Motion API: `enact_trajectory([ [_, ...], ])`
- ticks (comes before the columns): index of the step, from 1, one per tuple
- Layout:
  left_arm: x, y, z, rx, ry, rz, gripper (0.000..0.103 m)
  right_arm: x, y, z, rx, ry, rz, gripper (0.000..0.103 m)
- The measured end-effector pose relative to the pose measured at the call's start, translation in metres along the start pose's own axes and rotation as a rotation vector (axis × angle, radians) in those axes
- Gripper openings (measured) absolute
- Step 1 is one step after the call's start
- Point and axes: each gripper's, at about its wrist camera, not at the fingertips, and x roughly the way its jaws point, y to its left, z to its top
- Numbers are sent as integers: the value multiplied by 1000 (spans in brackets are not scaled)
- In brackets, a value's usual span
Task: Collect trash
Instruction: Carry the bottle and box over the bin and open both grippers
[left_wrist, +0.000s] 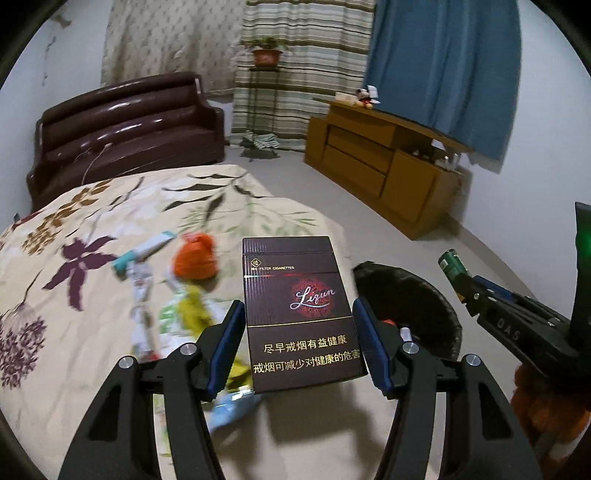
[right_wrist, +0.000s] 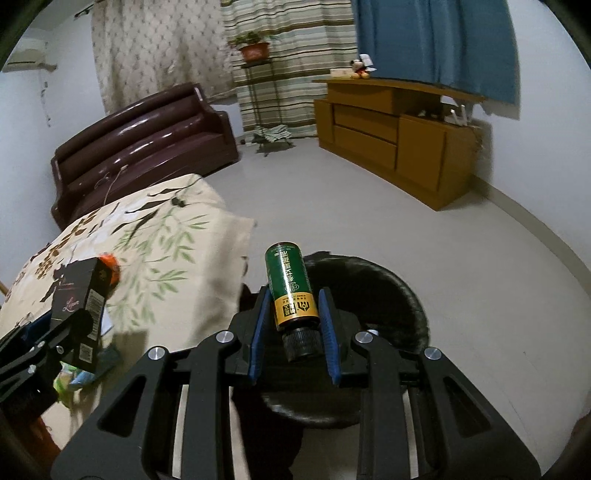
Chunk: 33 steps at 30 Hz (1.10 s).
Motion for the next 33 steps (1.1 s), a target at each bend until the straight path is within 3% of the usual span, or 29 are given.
enact_trajectory([
  [19,62,-76,6,113,64,-13,55,34,-58,-5,82,33,-39,26],
  [33,74,-79,9,111,86,-7,55,53,-72,-11,119,61,-38,30],
])
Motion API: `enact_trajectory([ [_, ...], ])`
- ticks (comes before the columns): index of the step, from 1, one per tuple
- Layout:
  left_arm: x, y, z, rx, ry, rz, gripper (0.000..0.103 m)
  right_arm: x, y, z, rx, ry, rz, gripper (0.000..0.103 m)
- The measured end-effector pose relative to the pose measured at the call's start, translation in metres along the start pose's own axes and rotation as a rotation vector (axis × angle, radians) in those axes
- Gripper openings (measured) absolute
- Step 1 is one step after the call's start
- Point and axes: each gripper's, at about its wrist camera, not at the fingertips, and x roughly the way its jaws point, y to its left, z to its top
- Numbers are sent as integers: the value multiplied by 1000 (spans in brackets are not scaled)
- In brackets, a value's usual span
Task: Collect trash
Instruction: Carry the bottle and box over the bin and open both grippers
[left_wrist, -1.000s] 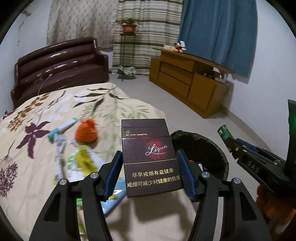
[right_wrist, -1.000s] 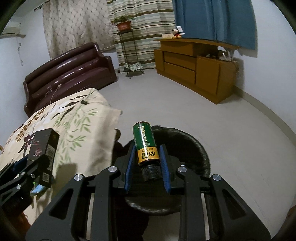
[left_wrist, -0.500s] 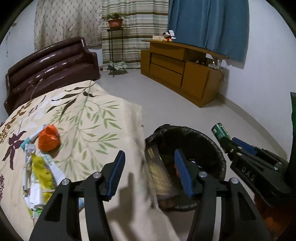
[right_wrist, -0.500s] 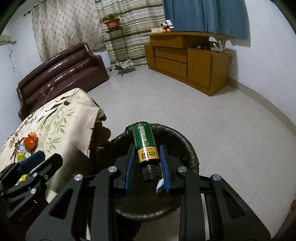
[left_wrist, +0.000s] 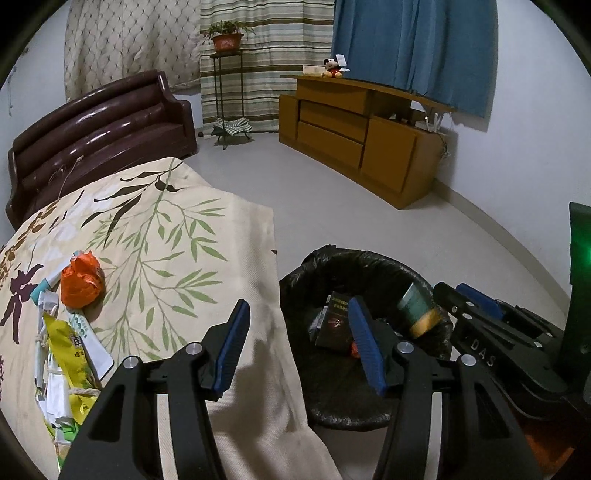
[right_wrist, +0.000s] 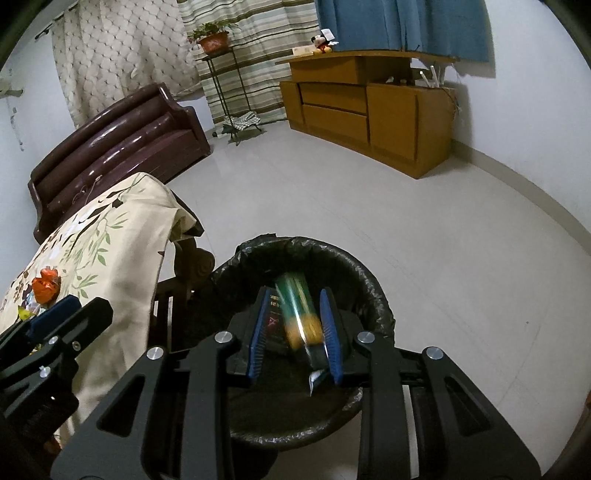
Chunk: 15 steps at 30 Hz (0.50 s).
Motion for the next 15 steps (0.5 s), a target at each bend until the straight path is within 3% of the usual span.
enact_trajectory([
  [2,0,0,0,0,0,0,55,-1,0,0,6,-5,0,37],
  [15,-18,16,-3,-25,-12,11,60,-16,17,-1,-29,-23,2,39],
])
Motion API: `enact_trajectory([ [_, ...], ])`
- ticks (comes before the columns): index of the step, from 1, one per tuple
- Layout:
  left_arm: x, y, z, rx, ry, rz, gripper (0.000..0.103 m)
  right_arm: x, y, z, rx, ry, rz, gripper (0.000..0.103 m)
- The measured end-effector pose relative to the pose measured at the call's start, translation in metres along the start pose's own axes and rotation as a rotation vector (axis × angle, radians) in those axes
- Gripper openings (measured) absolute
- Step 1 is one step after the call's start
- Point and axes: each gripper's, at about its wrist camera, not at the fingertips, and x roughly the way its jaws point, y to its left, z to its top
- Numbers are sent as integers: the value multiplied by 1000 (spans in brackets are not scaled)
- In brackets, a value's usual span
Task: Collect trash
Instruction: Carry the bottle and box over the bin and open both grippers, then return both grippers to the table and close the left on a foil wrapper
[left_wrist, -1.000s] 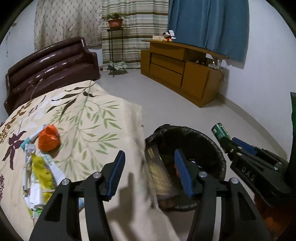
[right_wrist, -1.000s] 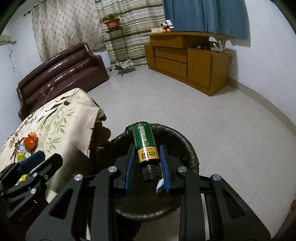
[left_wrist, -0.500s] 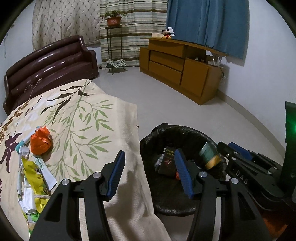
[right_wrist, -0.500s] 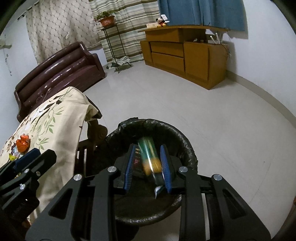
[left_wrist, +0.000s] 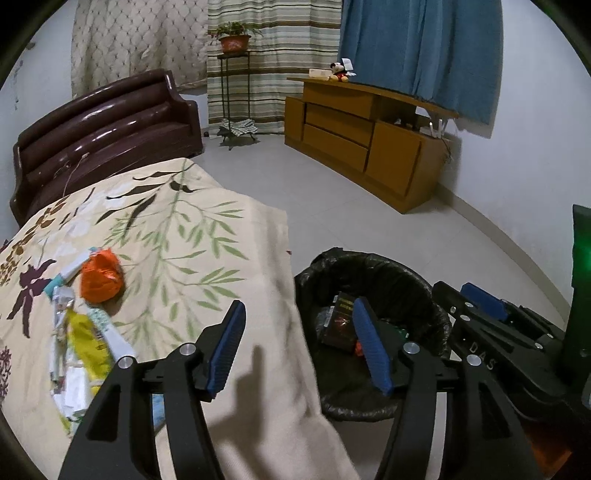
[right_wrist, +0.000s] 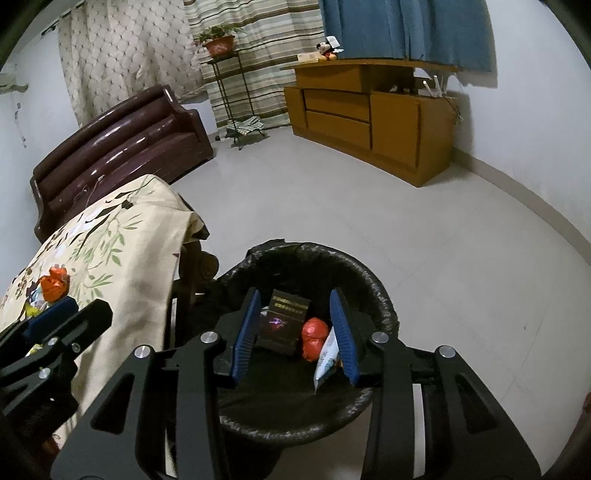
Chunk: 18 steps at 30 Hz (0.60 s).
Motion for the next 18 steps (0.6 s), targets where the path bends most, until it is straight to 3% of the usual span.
enact_trajectory([
  [18,-69,102,-37,-150,-10,160,63,-33,87,-11,-138,-2,96,39],
])
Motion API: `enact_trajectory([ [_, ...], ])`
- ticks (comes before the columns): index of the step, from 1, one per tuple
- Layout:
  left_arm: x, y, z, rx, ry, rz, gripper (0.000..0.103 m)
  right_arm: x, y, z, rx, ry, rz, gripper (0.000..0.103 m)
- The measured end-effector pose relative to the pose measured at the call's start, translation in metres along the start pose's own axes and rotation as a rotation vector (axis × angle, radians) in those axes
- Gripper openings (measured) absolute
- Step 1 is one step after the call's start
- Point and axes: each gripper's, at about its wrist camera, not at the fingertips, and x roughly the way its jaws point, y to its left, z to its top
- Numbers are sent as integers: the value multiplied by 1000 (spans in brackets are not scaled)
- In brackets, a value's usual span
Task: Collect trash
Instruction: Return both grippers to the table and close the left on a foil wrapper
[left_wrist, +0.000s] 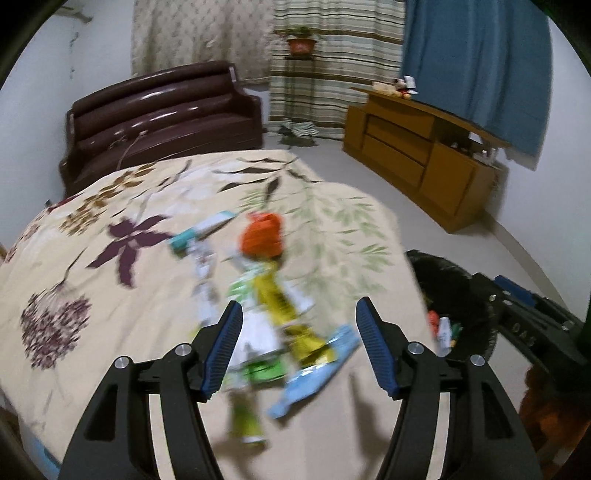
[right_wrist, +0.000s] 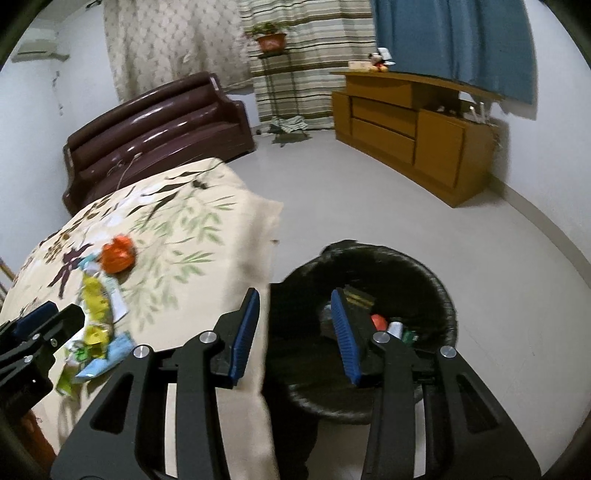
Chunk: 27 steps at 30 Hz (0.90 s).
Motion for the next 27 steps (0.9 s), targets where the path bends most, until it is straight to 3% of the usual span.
enact_trajectory([
  [8,-7,39,-25,-57,36,37,63,-11,41,-11,-68,11,36,39],
  [17,8,54,-44,-91,97,31,63,-22,63,-23,-114,20,34,39],
  [21,8,54,-45,-85,95,12,51,-24,69,-27,-123,23,32,39],
  [26,6,56,-47,-72,87,-49,19,-24,74,-29,-132,27,35,39],
  [27,6,56,-47,-70,88,-54,18,-25,76,-30,-134,28,36,39],
])
